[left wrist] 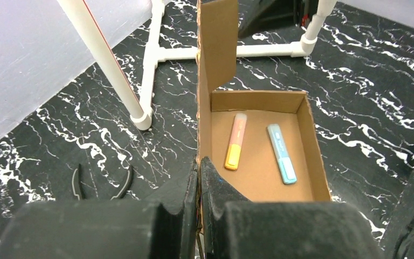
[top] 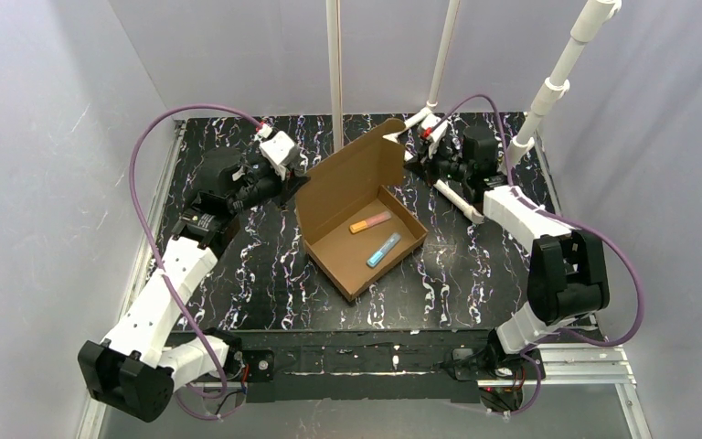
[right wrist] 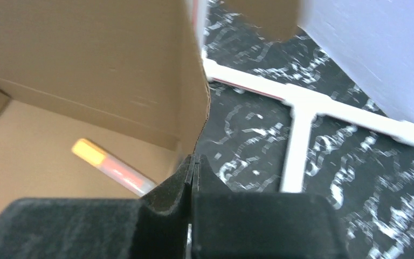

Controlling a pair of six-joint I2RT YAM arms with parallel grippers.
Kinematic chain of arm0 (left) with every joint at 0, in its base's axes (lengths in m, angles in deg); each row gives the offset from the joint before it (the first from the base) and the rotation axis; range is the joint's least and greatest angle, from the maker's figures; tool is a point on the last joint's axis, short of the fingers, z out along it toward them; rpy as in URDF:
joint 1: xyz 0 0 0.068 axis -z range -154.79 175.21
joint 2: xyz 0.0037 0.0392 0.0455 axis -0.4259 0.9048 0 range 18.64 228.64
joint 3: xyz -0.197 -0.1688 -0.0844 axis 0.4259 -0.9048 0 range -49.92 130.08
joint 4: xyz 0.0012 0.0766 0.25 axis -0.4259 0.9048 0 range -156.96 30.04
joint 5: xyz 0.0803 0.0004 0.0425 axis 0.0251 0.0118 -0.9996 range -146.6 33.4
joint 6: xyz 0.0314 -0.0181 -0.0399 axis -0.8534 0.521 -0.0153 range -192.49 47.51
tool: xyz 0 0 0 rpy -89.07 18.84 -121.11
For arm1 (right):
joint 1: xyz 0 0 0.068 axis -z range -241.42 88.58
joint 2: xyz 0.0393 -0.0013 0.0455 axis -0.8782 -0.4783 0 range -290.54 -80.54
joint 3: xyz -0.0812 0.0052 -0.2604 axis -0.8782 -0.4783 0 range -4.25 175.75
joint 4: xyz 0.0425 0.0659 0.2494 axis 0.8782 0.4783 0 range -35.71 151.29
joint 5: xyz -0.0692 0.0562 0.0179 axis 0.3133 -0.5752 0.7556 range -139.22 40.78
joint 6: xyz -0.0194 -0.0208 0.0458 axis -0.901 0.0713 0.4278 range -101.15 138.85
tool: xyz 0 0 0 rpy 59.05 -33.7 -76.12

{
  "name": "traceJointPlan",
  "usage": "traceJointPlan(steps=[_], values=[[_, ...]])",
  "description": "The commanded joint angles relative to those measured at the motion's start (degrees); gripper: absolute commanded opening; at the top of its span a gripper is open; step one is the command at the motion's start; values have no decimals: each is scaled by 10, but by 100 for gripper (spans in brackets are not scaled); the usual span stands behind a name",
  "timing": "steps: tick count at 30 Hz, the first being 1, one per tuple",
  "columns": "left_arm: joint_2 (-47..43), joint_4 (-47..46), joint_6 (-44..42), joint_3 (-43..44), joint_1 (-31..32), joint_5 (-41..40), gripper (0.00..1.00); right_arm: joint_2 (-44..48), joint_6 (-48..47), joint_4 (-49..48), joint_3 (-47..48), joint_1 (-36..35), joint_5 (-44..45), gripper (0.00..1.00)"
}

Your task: Fold the paper box

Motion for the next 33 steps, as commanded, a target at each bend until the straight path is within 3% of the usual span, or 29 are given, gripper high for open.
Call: traceJointPlan(steps=[1, 11, 13, 17, 20, 23, 27, 33], values=[[3, -51, 49, -8, -13, 55, 0, 19, 68, -157, -56, -12, -128, 4], [22, -83, 119, -40, -15, 91, 0, 19, 54, -116, -74, -16, -95, 7], [12, -74, 108, -46, -18, 66, 0, 37, 5, -42, -50, -4, -133, 23], [6, -47, 88, -36, -30, 66, 0, 86, -182, 216, 21, 15, -149, 53], [13, -42, 85, -26, -34, 77, 0, 130, -181, 217, 11, 23, -87, 67], [16, -57, 98, -25, -35, 88, 0, 118, -95, 123, -4, 23, 4, 84], [19, -58, 116, -21, -35, 100, 0, 43, -38, 68, 31, 23, 36, 85], [22, -82, 125, -24, -35, 109, 0, -12, -38, 40, 55, 6, -52, 73]])
